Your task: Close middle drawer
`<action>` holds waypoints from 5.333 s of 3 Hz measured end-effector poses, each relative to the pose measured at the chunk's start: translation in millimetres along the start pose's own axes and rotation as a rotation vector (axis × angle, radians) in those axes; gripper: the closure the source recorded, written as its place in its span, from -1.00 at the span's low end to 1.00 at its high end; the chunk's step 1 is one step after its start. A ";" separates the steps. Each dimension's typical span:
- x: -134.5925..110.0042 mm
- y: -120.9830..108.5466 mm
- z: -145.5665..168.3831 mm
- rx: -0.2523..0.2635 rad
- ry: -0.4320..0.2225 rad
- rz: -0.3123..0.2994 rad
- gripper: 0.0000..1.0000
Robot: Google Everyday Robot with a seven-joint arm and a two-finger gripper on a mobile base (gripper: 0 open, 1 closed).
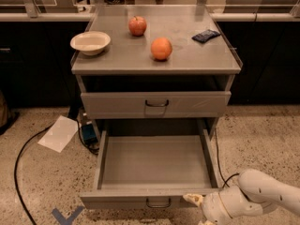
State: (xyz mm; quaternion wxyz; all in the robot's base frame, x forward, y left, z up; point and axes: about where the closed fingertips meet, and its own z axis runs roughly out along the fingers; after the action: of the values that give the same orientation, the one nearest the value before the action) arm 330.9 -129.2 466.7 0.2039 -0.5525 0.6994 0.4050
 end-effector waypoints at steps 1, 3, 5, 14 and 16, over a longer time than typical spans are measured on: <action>10.6 -1.9 12.0 -0.033 -0.003 0.024 -1.00; 28.3 -18.2 23.1 -0.057 0.004 0.057 -1.00; 11.4 -61.2 -5.5 0.022 0.054 0.017 -1.00; -34.4 -173.7 -16.6 0.056 0.100 -0.066 -1.00; -44.0 -202.8 -16.8 0.035 0.148 -0.096 -1.00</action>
Offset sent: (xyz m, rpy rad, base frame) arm -0.0017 0.0020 -0.0479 0.0186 0.1044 0.0129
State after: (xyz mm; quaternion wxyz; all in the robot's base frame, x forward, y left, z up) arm 537.3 -128.1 439.6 0.1804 -0.6102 0.6922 0.3405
